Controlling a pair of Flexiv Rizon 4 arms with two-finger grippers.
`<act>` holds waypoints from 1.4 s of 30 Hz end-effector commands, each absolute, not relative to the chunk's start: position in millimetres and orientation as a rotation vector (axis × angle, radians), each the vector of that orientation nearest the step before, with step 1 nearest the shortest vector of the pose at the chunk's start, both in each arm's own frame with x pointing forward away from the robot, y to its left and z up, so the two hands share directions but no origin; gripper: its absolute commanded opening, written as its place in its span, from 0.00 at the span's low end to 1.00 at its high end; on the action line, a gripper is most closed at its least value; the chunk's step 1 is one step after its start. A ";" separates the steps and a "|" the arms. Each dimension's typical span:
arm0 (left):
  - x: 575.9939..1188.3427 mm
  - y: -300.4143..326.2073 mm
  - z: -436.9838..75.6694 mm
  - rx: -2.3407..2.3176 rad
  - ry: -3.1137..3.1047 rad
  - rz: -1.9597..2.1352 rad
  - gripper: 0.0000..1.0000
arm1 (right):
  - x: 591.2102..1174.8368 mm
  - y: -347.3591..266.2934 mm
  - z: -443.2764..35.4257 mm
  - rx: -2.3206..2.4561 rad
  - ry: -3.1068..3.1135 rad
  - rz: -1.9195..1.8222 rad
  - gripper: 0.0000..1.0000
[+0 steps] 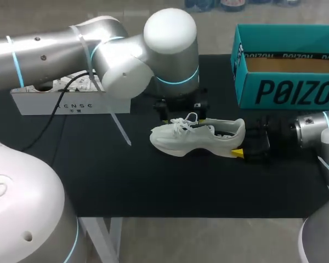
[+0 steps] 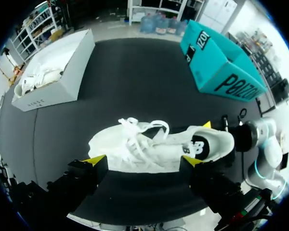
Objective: Take the shoe out of the shoebox, open the shoe tongue, remove and reinsert the insole, then place the shoe into the shoebox
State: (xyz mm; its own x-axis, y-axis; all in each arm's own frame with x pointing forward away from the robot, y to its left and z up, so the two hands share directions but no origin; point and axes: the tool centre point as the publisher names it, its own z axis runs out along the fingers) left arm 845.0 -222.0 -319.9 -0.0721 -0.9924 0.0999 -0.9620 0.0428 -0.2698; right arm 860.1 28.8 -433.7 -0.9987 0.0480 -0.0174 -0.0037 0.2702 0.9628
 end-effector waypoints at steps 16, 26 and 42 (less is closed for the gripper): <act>857.5 -286.6 -350.9 -2.024 2.202 -0.163 1.00 | 857.5 31.9 -438.7 0.046 2.470 1.869 0.00; 857.2 -275.9 -359.1 -2.072 2.117 -0.116 1.00 | 857.5 31.9 -438.7 0.046 2.470 1.869 0.00; 847.5 -269.7 -356.5 -2.058 2.070 -0.049 0.00 | 857.5 31.9 -438.7 0.046 2.470 1.869 0.00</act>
